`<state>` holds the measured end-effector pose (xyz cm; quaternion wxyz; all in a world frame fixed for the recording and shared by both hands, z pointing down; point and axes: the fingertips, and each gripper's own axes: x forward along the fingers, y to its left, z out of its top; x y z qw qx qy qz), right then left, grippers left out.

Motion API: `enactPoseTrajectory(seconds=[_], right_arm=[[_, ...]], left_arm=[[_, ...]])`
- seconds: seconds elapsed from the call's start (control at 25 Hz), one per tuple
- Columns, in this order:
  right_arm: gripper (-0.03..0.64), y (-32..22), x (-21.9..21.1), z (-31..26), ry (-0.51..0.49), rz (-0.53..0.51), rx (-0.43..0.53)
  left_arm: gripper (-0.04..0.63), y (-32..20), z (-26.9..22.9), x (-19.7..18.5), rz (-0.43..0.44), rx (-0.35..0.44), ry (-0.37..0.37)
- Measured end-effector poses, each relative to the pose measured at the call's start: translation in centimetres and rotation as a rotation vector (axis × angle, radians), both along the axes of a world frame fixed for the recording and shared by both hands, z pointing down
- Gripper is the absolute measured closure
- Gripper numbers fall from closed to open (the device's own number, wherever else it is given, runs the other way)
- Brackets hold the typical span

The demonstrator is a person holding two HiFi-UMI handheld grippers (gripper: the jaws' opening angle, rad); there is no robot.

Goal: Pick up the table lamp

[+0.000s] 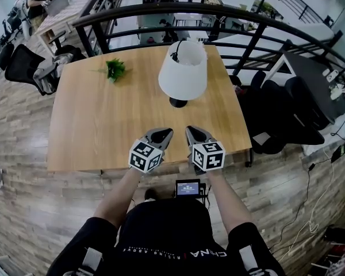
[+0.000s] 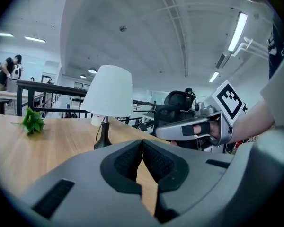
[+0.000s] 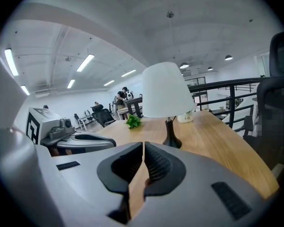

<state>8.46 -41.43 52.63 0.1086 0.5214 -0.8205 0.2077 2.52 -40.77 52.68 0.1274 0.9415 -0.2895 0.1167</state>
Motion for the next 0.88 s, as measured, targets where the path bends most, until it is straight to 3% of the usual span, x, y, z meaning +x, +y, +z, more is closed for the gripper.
enactPoseTrajectory(seconds=[0.72, 0.88], right_arm=[[0.577, -4.5, 4.1, -1.0, -0.082, -0.079, 0.091], [0.577, -6.8, 4.9, -0.4, -0.092, -0.073, 0.109]], left_arm=[[0.572, -4.5, -3.1, 2.4, -0.082, 0.049, 0.028], [0.475, -6.6, -3.8, 2.7, -0.108, 0.052, 0.010]])
